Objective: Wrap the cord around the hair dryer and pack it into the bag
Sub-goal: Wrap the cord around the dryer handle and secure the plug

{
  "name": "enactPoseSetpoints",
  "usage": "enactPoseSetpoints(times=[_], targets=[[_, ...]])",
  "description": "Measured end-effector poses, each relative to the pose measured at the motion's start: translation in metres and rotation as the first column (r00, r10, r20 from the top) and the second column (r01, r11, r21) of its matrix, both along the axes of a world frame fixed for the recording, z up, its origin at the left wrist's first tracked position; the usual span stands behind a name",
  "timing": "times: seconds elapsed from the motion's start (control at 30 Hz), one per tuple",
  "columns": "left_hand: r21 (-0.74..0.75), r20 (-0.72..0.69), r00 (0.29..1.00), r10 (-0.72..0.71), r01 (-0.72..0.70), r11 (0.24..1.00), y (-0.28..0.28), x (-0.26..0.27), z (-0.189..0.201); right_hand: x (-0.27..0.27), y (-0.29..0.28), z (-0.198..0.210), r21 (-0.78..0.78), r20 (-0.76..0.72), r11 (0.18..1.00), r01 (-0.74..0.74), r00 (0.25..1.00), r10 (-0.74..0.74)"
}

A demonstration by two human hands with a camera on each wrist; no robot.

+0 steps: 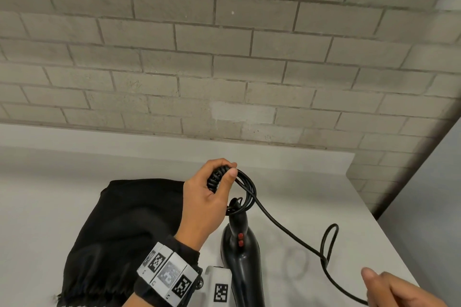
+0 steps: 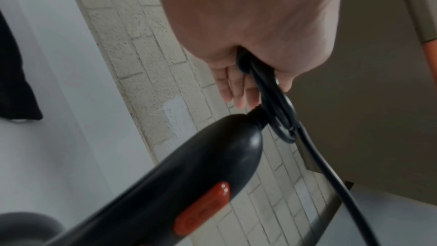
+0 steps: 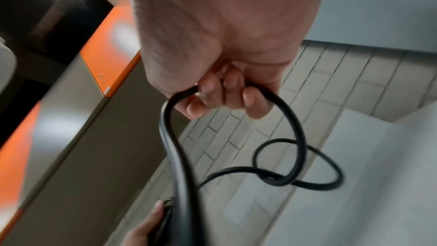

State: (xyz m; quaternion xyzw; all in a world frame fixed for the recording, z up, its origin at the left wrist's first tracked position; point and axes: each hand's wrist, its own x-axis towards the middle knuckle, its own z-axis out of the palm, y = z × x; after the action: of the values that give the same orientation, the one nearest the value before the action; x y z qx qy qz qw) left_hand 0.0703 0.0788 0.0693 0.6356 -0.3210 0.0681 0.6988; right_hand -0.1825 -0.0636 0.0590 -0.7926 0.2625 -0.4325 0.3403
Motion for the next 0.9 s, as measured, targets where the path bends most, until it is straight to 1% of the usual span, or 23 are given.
enactPoseSetpoints(times=[0.1, 0.2, 0.3, 0.4, 0.43, 0.47, 0.53, 0.57, 0.6, 0.63, 0.7, 0.77, 0.83, 0.9], targets=[[0.005, 0.022, 0.999, -0.030, 0.030, 1.000, -0.001, -0.003, -0.001, -0.001, -0.015, -0.013, -0.043, -0.084, 0.999, -0.016, 0.996, 0.013], [0.014, 0.040, 0.999, -0.025, 0.025, 1.000, -0.001, -0.005, -0.001, 0.007, -0.026, -0.022, -0.077, -0.144, 0.994, -0.071, 0.988, 0.060], [0.013, 0.046, 0.999, -0.023, 0.023, 1.000, -0.001, -0.007, 0.001, 0.024, -0.016, -0.017, -0.166, -0.145, 0.976, -0.141, 0.982, 0.117], [0.015, 0.055, 0.998, -0.032, 0.031, 0.999, -0.002, -0.011, 0.001, 0.046, 0.003, -0.009, -0.249, -0.110, 0.950, -0.187, 0.980, 0.164], [0.017, 0.062, 0.997, -0.035, 0.034, 0.999, -0.003, -0.013, 0.001, 0.053, 0.011, -0.004, -0.213, -0.137, 0.948, -0.237, 0.968, 0.211], [0.018, 0.070, 0.997, -0.036, 0.035, 0.999, -0.003, -0.014, 0.001, 0.060, 0.020, 0.000, -0.140, -0.180, 0.947, -0.290, 0.948, 0.263], [0.026, 0.082, 0.996, -0.033, 0.031, 0.999, -0.003, -0.016, 0.000, 0.073, 0.035, 0.006, 0.039, -0.293, 0.919, -0.393, 0.874, 0.387], [0.030, 0.086, 0.996, -0.031, 0.029, 0.999, -0.003, -0.017, 0.000, 0.078, 0.040, 0.008, 0.091, -0.327, 0.902, -0.423, 0.843, 0.428], [0.034, 0.089, 0.996, -0.030, 0.027, 0.999, -0.002, -0.017, 0.000, 0.083, 0.044, 0.011, 0.080, -0.327, 0.901, -0.426, 0.843, 0.428], [0.039, 0.095, 0.995, -0.027, 0.024, 0.999, -0.001, -0.016, 0.000, 0.086, 0.045, 0.016, 0.006, -0.292, 0.910, -0.415, 0.869, 0.399], [0.051, 0.117, 0.993, -0.020, 0.014, 0.999, 0.000, -0.014, 0.000, 0.090, 0.044, 0.028, -0.202, -0.220, 0.909, -0.364, 0.921, 0.320], [0.065, 0.145, 0.989, -0.023, 0.013, 0.998, 0.002, -0.011, -0.002, 0.094, 0.038, 0.041, -0.394, -0.182, 0.858, -0.330, 0.943, 0.279], [0.078, 0.165, 0.985, -0.044, 0.031, 0.996, 0.002, -0.011, -0.003, 0.099, 0.032, 0.057, -0.480, -0.159, 0.812, -0.332, 0.943, 0.292], [0.090, 0.194, 0.978, -0.079, 0.063, 0.994, 0.003, -0.012, -0.003, 0.103, 0.025, 0.070, -0.513, -0.159, 0.777, -0.366, 0.930, 0.333]])
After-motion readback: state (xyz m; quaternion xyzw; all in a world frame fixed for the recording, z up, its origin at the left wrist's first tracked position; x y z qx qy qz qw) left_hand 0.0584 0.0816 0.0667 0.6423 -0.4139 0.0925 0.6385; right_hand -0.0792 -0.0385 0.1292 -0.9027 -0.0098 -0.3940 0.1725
